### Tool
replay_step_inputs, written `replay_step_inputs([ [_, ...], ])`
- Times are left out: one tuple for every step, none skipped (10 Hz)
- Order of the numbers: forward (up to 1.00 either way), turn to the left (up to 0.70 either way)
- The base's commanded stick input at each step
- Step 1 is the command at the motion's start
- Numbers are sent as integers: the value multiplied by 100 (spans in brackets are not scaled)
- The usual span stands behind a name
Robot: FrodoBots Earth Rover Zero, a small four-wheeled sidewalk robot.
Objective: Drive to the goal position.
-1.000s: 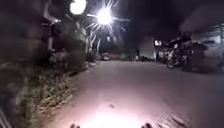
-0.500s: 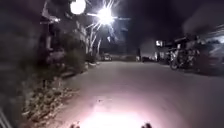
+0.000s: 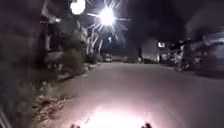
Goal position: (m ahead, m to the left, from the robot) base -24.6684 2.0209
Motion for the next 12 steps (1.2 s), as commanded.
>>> replay_step_inputs([
  [70,0],
  [70,0],
  [70,0],
  [70,0],
  [70,0],
  [70,0],
  [70,0],
  [70,0],
  [70,0],
  [70,0],
  [70,0],
  [70,0],
])
